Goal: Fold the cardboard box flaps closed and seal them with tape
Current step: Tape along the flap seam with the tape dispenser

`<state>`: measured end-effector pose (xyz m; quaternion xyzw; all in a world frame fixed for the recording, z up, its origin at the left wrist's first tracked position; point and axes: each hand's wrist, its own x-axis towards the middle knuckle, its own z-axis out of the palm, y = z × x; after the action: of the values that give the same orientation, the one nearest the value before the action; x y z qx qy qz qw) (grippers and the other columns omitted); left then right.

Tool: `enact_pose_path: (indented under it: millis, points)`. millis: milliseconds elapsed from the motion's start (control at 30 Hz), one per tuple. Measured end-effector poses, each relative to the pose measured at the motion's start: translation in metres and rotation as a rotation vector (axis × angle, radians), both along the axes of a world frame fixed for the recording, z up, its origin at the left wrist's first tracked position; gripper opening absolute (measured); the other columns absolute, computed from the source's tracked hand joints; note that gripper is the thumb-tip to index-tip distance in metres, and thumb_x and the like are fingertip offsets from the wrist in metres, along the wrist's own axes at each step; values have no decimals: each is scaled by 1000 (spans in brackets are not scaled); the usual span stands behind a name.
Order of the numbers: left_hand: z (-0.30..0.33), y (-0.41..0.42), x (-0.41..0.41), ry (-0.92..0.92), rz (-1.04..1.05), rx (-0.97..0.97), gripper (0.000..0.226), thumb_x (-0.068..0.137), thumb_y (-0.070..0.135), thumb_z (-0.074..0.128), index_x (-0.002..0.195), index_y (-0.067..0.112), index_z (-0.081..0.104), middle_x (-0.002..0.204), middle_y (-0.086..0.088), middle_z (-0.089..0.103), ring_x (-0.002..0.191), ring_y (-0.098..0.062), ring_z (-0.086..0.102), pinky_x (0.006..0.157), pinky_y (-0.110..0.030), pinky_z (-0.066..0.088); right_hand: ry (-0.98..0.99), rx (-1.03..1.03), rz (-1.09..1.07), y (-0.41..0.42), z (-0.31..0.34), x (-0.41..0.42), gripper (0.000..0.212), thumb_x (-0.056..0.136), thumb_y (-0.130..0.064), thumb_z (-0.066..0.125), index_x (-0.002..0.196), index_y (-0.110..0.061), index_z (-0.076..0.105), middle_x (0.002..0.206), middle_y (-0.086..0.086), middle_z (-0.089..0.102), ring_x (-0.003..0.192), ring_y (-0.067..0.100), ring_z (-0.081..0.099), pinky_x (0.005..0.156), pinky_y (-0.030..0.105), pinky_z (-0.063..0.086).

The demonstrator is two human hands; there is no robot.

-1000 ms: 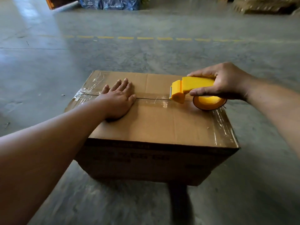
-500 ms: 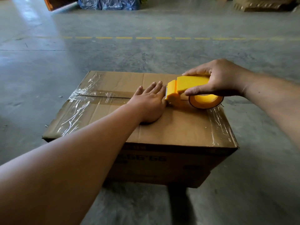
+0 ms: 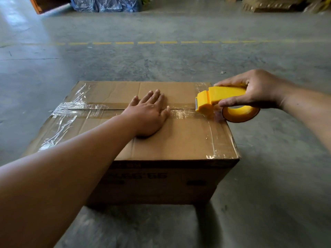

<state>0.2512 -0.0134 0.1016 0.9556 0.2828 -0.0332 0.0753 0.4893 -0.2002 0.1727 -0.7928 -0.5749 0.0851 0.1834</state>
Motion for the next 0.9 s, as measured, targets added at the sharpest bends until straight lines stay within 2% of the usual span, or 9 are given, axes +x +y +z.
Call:
enact_pose_path:
  millis: [233, 400, 533, 633, 800, 900]
  points:
    - [5, -42, 49, -16, -125, -16, 63, 104, 49, 13, 159, 21, -1, 166, 4, -10, 151, -14, -11, 121, -51, -4, -25, -56, 34, 1, 6, 12, 78, 52, -71, 72, 125, -45, 61, 126, -20, 61, 111, 1, 53, 89, 22, 36]
    - [-2, -51, 63, -43, -179, -1, 60, 104, 46, 10, 159, 23, -2, 166, 5, -9, 151, -11, -10, 122, -47, -4, -47, -57, 57, 4, 9, 14, 85, 48, -84, 67, 124, -49, 59, 123, -29, 55, 111, -4, 47, 90, 19, 33]
    - [-7, -41, 55, -55, -169, -7, 62, 103, 52, 9, 158, 28, -4, 165, 10, -10, 150, -6, -12, 122, -43, -4, -29, -43, 95, 6, 7, 10, 81, 53, -74, 67, 128, -45, 59, 126, -25, 55, 111, -5, 45, 89, 18, 32]
    - [-8, -40, 54, -49, -165, -4, 62, 102, 54, 8, 158, 30, -5, 165, 12, -11, 149, -5, -13, 122, -41, -4, -23, -43, 91, 5, 4, 12, 84, 51, -74, 66, 129, -42, 59, 131, -21, 56, 113, -3, 47, 92, 19, 34]
    - [-8, -40, 55, -36, -148, -10, 61, 102, 55, 9, 157, 33, -5, 164, 13, -12, 148, -3, -14, 122, -38, -7, 43, -14, 70, 0, -6, 19, 86, 51, -80, 69, 127, -41, 61, 130, -20, 59, 119, 3, 52, 102, 26, 40]
    - [-6, -43, 55, -23, -152, -13, 61, 102, 55, 9, 158, 32, -5, 164, 14, -12, 148, -3, -14, 122, -38, -6, 57, -7, 59, -7, -6, 26, 79, 53, -72, 73, 124, -40, 63, 123, -20, 62, 113, 2, 55, 98, 23, 41]
